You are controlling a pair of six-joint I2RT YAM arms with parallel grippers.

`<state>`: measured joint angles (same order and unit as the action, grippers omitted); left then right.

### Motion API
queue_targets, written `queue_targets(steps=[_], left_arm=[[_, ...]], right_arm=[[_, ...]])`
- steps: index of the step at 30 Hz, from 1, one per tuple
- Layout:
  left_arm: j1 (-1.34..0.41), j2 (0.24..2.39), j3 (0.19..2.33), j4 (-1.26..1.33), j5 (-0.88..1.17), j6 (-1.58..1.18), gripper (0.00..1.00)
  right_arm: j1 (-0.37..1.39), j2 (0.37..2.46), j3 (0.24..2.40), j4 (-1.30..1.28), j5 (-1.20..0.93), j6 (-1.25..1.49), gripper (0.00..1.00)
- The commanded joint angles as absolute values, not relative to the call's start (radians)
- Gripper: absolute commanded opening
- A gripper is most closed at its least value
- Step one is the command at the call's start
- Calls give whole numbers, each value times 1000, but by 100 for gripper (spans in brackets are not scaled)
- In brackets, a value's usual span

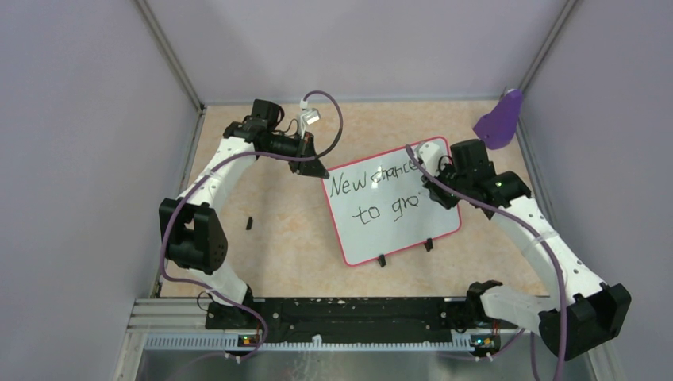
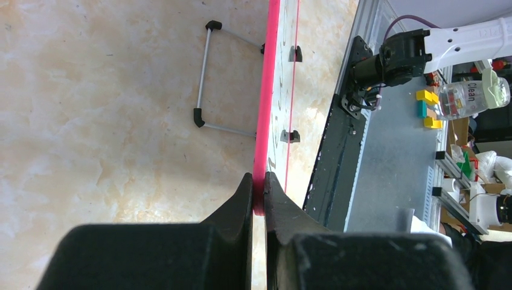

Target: Write a sentence on the whiteboard

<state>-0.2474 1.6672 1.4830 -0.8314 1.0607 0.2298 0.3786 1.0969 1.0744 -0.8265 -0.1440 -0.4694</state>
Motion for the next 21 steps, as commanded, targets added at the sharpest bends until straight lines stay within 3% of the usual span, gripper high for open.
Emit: queue_targets(steps=[1, 21], left_arm=[[-278, 1691, 1481, -860, 1027, 252, 0], [-278, 1697, 1480, -860, 1029, 252, 0]], right_arm=[[372, 1114, 1060, -786, -153, -473, 0], [372, 1098, 1038, -797, -75, -490, 0]])
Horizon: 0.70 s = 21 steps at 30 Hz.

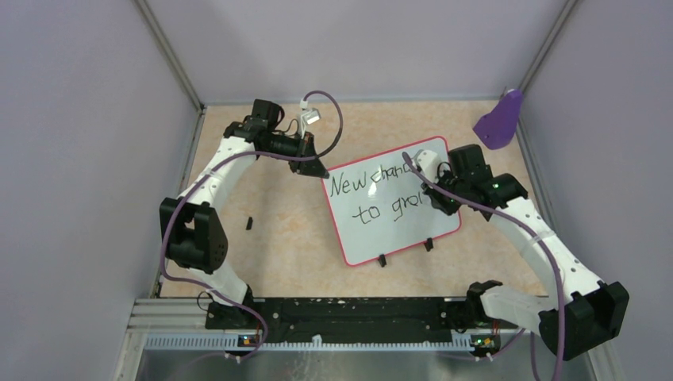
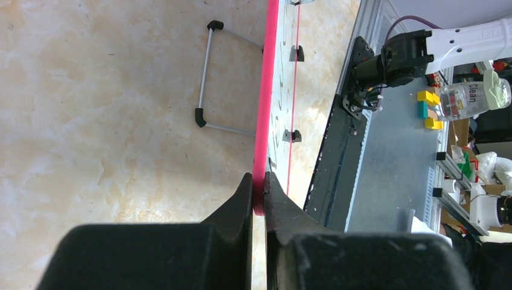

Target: Write a sentence on the whiteboard

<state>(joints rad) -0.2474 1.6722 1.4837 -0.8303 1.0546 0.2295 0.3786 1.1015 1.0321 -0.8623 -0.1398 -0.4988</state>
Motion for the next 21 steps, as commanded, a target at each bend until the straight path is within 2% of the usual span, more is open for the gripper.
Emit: queue_targets(steps=[1, 12, 21], left_arm=[[-278, 1694, 1479, -860, 1028, 252, 0], [-278, 1692, 1476, -858, 1026, 253, 0], [-278, 1689, 1476, -858, 1025, 253, 0]], right_arm=[[371, 1095, 1043, -786, -65, -480, 0], [371, 1048, 1070, -708, -25, -422, 0], [371, 1072, 1054, -742, -40, -443, 0]])
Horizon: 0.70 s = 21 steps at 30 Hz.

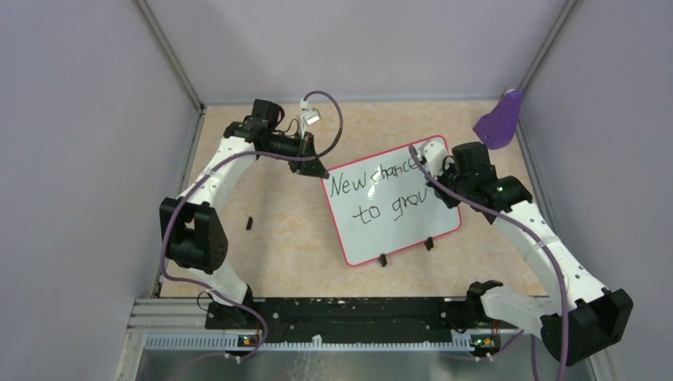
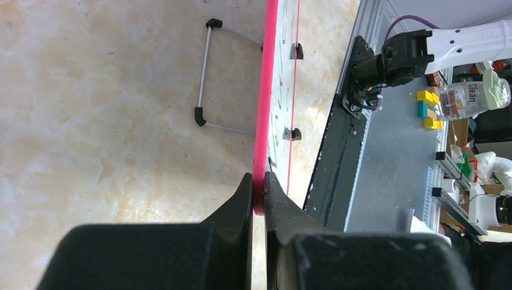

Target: Write a sentence on the whiteboard

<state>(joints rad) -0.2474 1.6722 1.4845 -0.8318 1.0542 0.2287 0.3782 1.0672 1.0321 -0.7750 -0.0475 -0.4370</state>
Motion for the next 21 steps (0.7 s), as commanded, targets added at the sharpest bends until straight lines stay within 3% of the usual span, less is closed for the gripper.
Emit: queue_targets(steps=[1, 21], left_arm=[[-278, 1689, 1475, -858, 1024, 253, 0], [-278, 1696, 1480, -860, 1028, 255, 0]], right_arm=[[371, 1075, 1052, -749, -42, -449, 0], [372, 1107, 1033, -847, -47, -521, 0]])
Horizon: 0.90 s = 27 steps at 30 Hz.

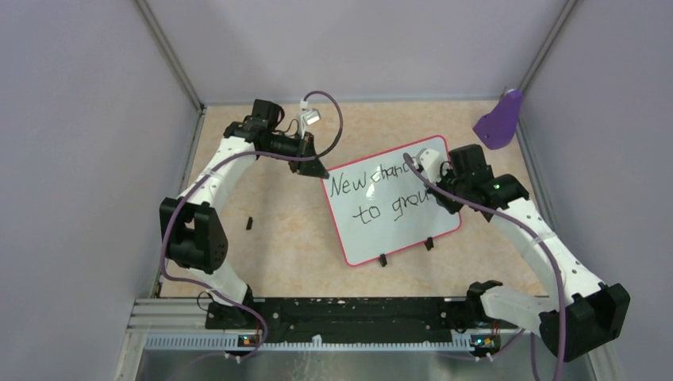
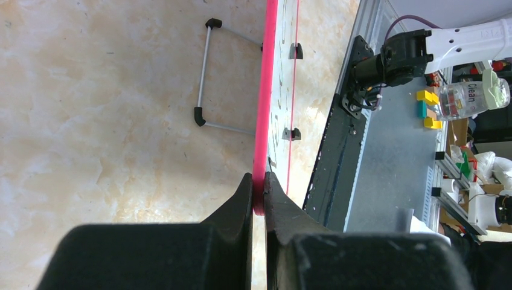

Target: Write a sentence on the whiteboard

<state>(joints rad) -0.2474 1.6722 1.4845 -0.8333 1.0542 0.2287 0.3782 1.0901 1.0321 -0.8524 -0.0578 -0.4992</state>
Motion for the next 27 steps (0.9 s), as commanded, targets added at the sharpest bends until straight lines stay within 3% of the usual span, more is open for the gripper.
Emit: queue_targets(steps=[1, 16, 27], left_arm=[[-277, 1696, 1480, -859, 1027, 255, 0], [-277, 1692, 1483, -862, 1027, 255, 0], [-278, 1691, 1491, -865, 1026, 255, 0]], right_arm=[[371, 1109, 1037, -841, -34, -520, 0], [371, 1044, 1086, -692, 43, -431, 0], [371, 1041, 1137, -814, -70, -457, 0]])
